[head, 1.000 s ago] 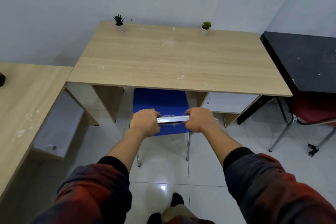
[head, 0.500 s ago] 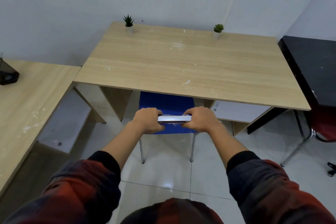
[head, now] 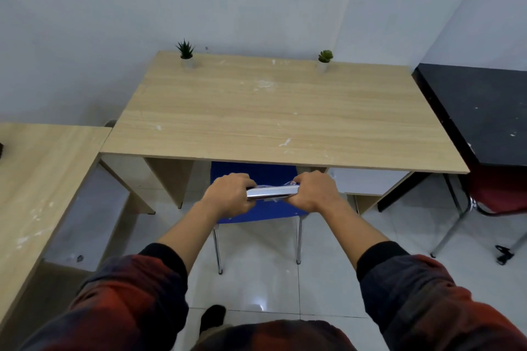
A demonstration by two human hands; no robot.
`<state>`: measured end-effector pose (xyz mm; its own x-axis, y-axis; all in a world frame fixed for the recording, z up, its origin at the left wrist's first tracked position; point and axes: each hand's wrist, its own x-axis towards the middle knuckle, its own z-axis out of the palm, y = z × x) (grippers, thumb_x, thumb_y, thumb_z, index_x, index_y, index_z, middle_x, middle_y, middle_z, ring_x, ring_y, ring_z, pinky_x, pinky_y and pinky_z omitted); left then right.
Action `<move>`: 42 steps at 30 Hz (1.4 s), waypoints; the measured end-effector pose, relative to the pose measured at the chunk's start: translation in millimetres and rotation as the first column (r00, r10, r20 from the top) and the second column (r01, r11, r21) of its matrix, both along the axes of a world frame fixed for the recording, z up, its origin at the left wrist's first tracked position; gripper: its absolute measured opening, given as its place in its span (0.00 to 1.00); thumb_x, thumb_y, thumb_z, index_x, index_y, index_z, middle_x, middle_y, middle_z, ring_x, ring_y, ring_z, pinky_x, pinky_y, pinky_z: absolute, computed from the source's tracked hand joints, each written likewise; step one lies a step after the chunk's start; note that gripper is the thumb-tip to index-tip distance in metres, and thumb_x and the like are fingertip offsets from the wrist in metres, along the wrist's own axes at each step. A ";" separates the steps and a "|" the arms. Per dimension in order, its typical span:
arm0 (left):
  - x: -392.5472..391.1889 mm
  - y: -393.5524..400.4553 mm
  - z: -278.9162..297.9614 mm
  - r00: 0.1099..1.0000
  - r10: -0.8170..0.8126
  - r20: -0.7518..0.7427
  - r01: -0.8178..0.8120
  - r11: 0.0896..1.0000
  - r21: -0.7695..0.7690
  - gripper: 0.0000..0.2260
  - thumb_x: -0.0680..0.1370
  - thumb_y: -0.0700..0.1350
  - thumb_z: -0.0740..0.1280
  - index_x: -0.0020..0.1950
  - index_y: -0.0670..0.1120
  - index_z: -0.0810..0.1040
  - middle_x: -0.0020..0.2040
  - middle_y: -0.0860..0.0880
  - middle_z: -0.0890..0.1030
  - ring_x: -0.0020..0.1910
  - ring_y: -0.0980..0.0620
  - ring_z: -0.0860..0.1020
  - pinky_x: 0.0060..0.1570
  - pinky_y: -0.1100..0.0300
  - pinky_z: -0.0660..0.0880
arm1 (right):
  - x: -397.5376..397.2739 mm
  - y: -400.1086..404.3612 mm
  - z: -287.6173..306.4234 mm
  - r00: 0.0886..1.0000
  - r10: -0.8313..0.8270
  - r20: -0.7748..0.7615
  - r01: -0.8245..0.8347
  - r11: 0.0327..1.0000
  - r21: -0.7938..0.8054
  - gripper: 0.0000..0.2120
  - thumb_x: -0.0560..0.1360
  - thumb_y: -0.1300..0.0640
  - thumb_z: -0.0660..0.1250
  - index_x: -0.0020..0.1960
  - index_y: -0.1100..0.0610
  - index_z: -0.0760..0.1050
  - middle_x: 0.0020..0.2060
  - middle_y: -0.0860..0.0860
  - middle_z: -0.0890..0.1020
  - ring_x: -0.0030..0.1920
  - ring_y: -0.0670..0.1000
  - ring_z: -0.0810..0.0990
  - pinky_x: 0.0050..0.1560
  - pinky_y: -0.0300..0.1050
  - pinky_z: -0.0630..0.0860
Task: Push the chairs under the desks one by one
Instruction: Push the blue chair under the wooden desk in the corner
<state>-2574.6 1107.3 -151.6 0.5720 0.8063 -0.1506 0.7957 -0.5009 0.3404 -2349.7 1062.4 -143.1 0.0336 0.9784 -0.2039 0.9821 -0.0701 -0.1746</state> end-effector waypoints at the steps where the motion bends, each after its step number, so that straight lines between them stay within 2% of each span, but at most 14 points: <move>1: -3.1 5.2 3.7 1.000 -0.015 -0.016 0.015 1.000 -0.001 0.11 0.76 0.54 0.67 0.56 0.55 0.82 0.47 0.55 0.79 0.43 0.51 0.77 0.40 0.56 0.73 | -3.6 2.5 1.9 1.000 -0.004 -0.003 0.004 1.000 0.002 0.22 0.67 0.32 0.67 0.48 0.48 0.83 0.39 0.48 0.84 0.40 0.52 0.82 0.41 0.45 0.79; 4: -12.2 17.9 15.3 0.997 -0.066 -0.044 0.066 0.998 0.004 0.11 0.77 0.55 0.67 0.57 0.56 0.83 0.46 0.53 0.80 0.43 0.49 0.78 0.40 0.54 0.72 | -10.7 9.2 6.2 1.000 0.010 -0.024 -0.009 0.999 0.033 0.31 0.61 0.24 0.59 0.43 0.48 0.82 0.35 0.47 0.82 0.37 0.52 0.80 0.37 0.45 0.77; 8: -26.2 26.2 16.1 0.992 -0.120 -0.047 0.121 0.992 0.024 0.11 0.78 0.55 0.66 0.58 0.56 0.83 0.44 0.53 0.78 0.41 0.49 0.76 0.38 0.56 0.69 | -21.9 12.8 8.3 0.999 0.042 -0.004 -0.041 0.997 0.060 0.25 0.69 0.27 0.64 0.46 0.48 0.84 0.36 0.47 0.84 0.36 0.51 0.81 0.36 0.44 0.75; 13: -47.5 36.7 8.2 0.981 -0.178 -0.081 0.181 0.983 0.028 0.12 0.78 0.58 0.65 0.57 0.57 0.83 0.43 0.55 0.76 0.39 0.51 0.75 0.37 0.56 0.68 | -48.2 4.9 -1.5 1.000 -0.016 0.012 0.015 0.996 0.085 0.22 0.72 0.30 0.65 0.51 0.46 0.83 0.38 0.47 0.84 0.39 0.52 0.82 0.35 0.43 0.70; 16: -74.4 42.1 -1.4 0.983 -0.121 -0.137 0.126 0.992 0.026 0.13 0.77 0.57 0.66 0.60 0.58 0.81 0.47 0.55 0.77 0.45 0.51 0.77 0.40 0.58 0.68 | -81.2 3.7 -17.2 0.999 -0.032 0.019 0.030 0.996 0.086 0.22 0.72 0.33 0.65 0.53 0.48 0.83 0.40 0.48 0.85 0.41 0.53 0.82 0.37 0.44 0.71; 19: -82.4 52.4 -4.5 0.994 -0.024 -0.103 0.029 0.999 0.046 0.16 0.75 0.60 0.67 0.61 0.58 0.80 0.52 0.57 0.78 0.49 0.52 0.78 0.42 0.59 0.68 | -89.9 17.3 -17.7 0.999 -0.046 -0.027 0.048 0.996 0.069 0.23 0.71 0.31 0.66 0.51 0.49 0.82 0.40 0.48 0.84 0.41 0.53 0.81 0.36 0.44 0.71; 23: -63.9 55.6 -5.3 0.995 0.022 -0.094 -0.017 0.998 0.058 0.14 0.75 0.61 0.66 0.59 0.60 0.81 0.51 0.57 0.82 0.48 0.52 0.80 0.41 0.58 0.73 | -68.9 29.4 -10.0 0.994 -0.033 -0.102 0.035 0.999 0.026 0.24 0.69 0.26 0.66 0.44 0.47 0.79 0.33 0.45 0.78 0.35 0.50 0.76 0.34 0.43 0.68; 28: -53.6 66.2 -12.0 0.996 -0.013 -0.083 0.020 0.996 0.089 0.13 0.75 0.60 0.65 0.58 0.61 0.81 0.48 0.57 0.84 0.45 0.52 0.81 0.40 0.59 0.72 | -55.5 35.9 -12.7 0.993 -0.065 -0.100 0.071 0.996 0.061 0.24 0.68 0.27 0.67 0.45 0.47 0.80 0.34 0.43 0.77 0.35 0.48 0.75 0.35 0.42 0.68; 31: -55.2 69.8 -13.7 0.998 -0.014 -0.061 0.019 0.996 0.088 0.14 0.75 0.61 0.65 0.56 0.60 0.82 0.47 0.57 0.84 0.44 0.53 0.81 0.40 0.59 0.73 | -58.1 40.6 -12.2 0.995 -0.057 -0.087 0.060 0.998 0.031 0.20 0.69 0.31 0.68 0.47 0.47 0.79 0.36 0.43 0.78 0.37 0.48 0.76 0.36 0.42 0.68; 34: -57.9 72.0 -14.7 0.998 -0.003 -0.065 0.008 0.997 0.077 0.14 0.74 0.61 0.66 0.56 0.59 0.82 0.47 0.57 0.83 0.44 0.53 0.80 0.40 0.59 0.75 | -62.5 45.3 -11.6 0.994 -0.075 -0.074 0.074 0.997 -0.022 0.15 0.70 0.41 0.70 0.54 0.46 0.80 0.44 0.45 0.82 0.45 0.50 0.81 0.41 0.43 0.73; 38: -55.8 71.8 -13.0 0.995 -0.002 -0.102 0.006 0.999 0.043 0.14 0.75 0.61 0.65 0.57 0.59 0.81 0.46 0.56 0.84 0.43 0.52 0.81 0.41 0.58 0.76 | -67.5 44.7 -13.1 0.993 -0.115 -0.012 0.114 0.990 -0.078 0.19 0.69 0.49 0.68 0.61 0.45 0.79 0.48 0.47 0.83 0.48 0.51 0.81 0.47 0.45 0.76; 42: -51.3 68.8 -7.5 0.989 0.003 -0.148 -0.002 1.000 0.006 0.13 0.75 0.60 0.65 0.56 0.58 0.82 0.44 0.53 0.84 0.42 0.50 0.81 0.40 0.58 0.75 | -64.5 45.2 -8.2 0.992 -0.124 -0.029 0.119 0.983 -0.137 0.22 0.69 0.49 0.67 0.64 0.46 0.79 0.45 0.49 0.82 0.45 0.53 0.80 0.46 0.46 0.78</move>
<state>-2625.9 1176.2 -159.1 0.5415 0.8089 -0.2289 0.8385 -0.5003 0.2158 -2414.2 1107.6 -151.2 0.1405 0.9310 -0.3369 0.9578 -0.2140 -0.1920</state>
